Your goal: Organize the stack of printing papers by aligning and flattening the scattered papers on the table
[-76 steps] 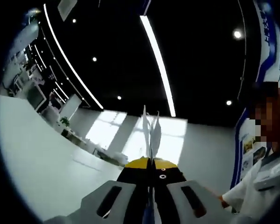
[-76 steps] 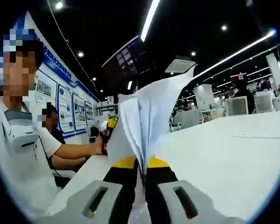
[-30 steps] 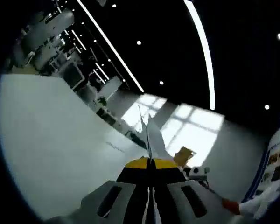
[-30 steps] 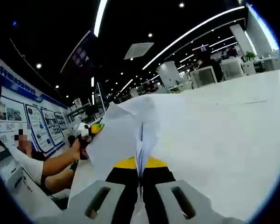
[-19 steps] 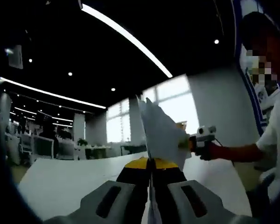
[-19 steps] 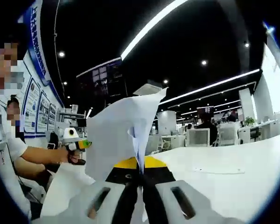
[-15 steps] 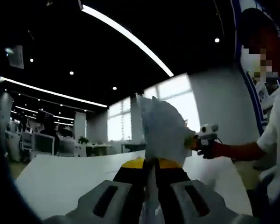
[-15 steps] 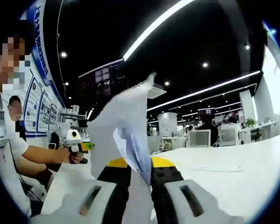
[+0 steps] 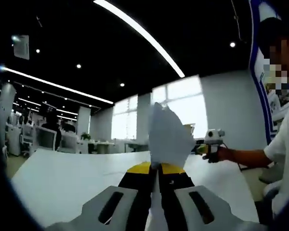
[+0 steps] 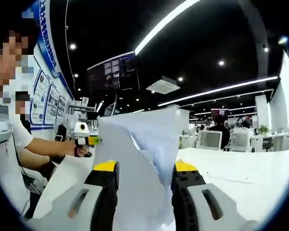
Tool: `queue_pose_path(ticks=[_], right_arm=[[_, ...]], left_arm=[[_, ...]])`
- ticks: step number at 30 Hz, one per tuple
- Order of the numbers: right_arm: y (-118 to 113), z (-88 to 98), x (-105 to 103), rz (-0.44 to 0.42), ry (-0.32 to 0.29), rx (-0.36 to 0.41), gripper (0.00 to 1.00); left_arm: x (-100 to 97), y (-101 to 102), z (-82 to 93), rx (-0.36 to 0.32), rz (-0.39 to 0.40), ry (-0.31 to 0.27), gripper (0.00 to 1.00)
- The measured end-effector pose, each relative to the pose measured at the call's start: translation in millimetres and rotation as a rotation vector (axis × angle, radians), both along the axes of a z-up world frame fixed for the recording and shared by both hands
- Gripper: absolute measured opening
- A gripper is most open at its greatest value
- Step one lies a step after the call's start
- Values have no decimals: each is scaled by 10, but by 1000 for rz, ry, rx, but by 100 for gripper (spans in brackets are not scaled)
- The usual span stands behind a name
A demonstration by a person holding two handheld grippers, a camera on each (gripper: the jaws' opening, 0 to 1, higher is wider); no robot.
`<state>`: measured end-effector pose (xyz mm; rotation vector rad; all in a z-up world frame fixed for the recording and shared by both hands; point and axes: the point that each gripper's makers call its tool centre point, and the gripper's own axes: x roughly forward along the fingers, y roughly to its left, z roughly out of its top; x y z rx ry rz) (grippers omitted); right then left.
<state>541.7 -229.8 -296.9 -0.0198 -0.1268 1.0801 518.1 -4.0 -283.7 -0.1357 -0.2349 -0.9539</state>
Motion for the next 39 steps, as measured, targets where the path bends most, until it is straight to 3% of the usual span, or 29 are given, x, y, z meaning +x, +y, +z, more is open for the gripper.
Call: queue_pose_path(ticks=[2,3,5,7,9,11,13,16,19,25,26,28,29,30,32,35,37,39], right_arm=[[37,-81,-28,28,20,-11,44],[48,-119,-26,29,21,-23,44],[40,-143,-15,22,-1,-15,44],[13,-165,42,15,-7,2,45],[-11,-205,133,8,-20,10,41],[38,-205,174,34,-9,45,41],[109,-129,230,84,-13,139,47],[148,-211,353,123,54,182,56],[157,-244,416,163,108,237,56],[366,-170,219,366,168,266,57],[393,-190,210,374,172,250,55],[404,-193,115,426,162,243,28],[393,-232,86,424,132,193,12],[369,-223,53,410,108,177,6],[307,-144,-10,405,91,181,0],[221,52,-46,357,39,177,0],[158,113,-1,249,69,148,0],[105,127,3,123,35,108,0]], left_arm=[[-10,13,9,-23,3,-1,6],[-17,24,38,-17,17,-55,6],[-87,8,30,-57,-36,-12,6],[-200,0,77,-69,-81,-50,5],[-277,-23,87,-77,-116,-45,5],[-296,-20,97,-81,-122,-51,5],[-356,-20,144,-104,-164,-57,5],[-412,-10,173,-105,-182,-72,5],[-463,-6,179,-98,-209,-71,5],[-542,-25,234,-118,-266,-74,5],[-551,-30,244,-123,-274,-70,5],[-524,2,267,-123,-261,-77,5],[-508,19,279,-121,-256,-78,5],[-462,53,294,-125,-227,-82,5],[-437,96,322,-133,-215,-88,5],[-392,83,359,-146,-203,-84,6],[-328,40,346,-117,-151,-90,6],[-267,14,317,-83,-88,-95,7]])
